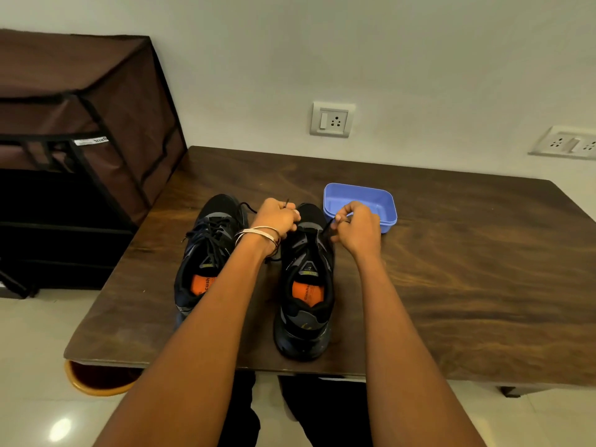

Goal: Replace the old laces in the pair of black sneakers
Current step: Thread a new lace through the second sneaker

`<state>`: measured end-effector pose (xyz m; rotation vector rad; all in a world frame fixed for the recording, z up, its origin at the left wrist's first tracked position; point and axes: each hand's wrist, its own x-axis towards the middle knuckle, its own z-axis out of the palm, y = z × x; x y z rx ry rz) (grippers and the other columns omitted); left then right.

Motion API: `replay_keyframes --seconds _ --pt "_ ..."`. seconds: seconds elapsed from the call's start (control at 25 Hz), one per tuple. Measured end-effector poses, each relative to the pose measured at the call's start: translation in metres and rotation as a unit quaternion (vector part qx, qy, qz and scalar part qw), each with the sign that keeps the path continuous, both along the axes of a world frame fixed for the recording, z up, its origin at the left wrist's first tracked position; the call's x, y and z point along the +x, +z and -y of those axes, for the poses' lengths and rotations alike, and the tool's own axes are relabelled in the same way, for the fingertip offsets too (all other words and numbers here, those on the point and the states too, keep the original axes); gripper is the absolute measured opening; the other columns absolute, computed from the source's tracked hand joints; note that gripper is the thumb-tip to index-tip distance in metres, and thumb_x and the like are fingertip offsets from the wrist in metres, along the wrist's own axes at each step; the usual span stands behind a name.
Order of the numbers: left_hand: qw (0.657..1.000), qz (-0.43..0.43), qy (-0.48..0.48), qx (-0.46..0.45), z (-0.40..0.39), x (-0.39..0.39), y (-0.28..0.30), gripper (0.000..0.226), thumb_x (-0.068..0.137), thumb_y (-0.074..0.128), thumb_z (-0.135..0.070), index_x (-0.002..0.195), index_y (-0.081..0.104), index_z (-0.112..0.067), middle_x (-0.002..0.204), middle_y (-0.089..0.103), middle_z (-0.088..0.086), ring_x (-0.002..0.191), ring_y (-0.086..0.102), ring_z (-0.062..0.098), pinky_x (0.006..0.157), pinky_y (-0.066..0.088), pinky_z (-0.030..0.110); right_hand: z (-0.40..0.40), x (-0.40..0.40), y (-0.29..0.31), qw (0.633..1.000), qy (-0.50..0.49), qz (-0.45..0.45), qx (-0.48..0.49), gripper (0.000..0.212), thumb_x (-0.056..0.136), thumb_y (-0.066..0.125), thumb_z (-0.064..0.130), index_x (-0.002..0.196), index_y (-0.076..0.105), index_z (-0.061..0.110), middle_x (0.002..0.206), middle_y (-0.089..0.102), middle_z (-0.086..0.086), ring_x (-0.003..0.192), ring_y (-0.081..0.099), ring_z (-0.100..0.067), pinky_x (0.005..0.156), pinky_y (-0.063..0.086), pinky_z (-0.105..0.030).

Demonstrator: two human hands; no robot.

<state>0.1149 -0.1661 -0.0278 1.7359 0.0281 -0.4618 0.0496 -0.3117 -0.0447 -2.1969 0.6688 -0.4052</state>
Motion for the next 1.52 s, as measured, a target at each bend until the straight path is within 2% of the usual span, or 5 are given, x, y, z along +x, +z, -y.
replay_keyframes --seconds 0.32,0.6,0.88,1.32,1.52 --pt "0.982 0.084 0.012 -0.168 0.007 -0.011 0.021 0.029 0.103 0.039 -0.011 0.111 0.066 -0.001 0.085 0.065 0.002 0.062 0.049 0.008 0.053 0.039 0.017 -0.019 -0.016 0.082 0.941 0.033 0.286 0.176 0.019 0.094 0.057 -0.003 0.085 0.062 0.013 0.079 0.071 -0.01 0.078 0.072 -0.022 0.076 0.06 -0.03" --pt "0.959 0.017 -0.152 -0.24 0.002 -0.022 0.027 0.033 0.105 0.035 -0.015 0.096 0.065 -0.005 0.093 0.068 0.011 0.089 0.063 0.022 0.091 0.05 0.037 -0.031 -0.007 0.071 0.984 0.089 0.104 0.113 0.012 0.089 0.07 0.008 0.083 0.072 0.019 0.082 0.071 0.0 0.082 0.068 -0.018 0.079 0.059 -0.037" --pt "0.93 -0.082 -0.218 -0.283 -0.007 -0.021 0.025 0.032 0.103 0.039 -0.019 0.097 0.064 0.002 0.082 0.065 0.011 0.064 0.057 0.015 0.075 0.056 0.033 -0.034 -0.015 0.07 0.949 0.095 0.072 0.293 0.009 0.096 0.061 0.006 0.094 0.07 0.003 0.05 0.058 -0.001 0.04 0.051 -0.014 0.045 0.047 -0.028" --pt "0.934 -0.106 -0.264 -0.218 -0.015 -0.024 0.03 0.029 0.101 0.042 -0.019 0.095 0.063 0.0 0.073 0.058 0.006 0.064 0.057 0.015 0.073 0.055 0.029 -0.028 -0.023 0.063 0.945 0.169 0.041 0.276 0.014 0.101 0.05 0.006 0.095 0.062 0.003 0.076 0.056 -0.015 0.048 0.055 -0.009 0.051 0.05 -0.03" --pt "0.955 -0.055 -0.159 -0.246 -0.01 -0.021 0.03 0.021 0.1 0.047 -0.01 0.097 0.065 0.001 0.069 0.066 0.005 0.063 0.065 0.015 0.069 0.058 0.026 -0.027 -0.012 0.067 0.95 0.118 0.084 0.276 0.015 0.102 0.049 0.008 0.09 0.058 0.006 0.074 0.057 -0.011 0.056 0.058 -0.011 0.05 0.05 -0.021"
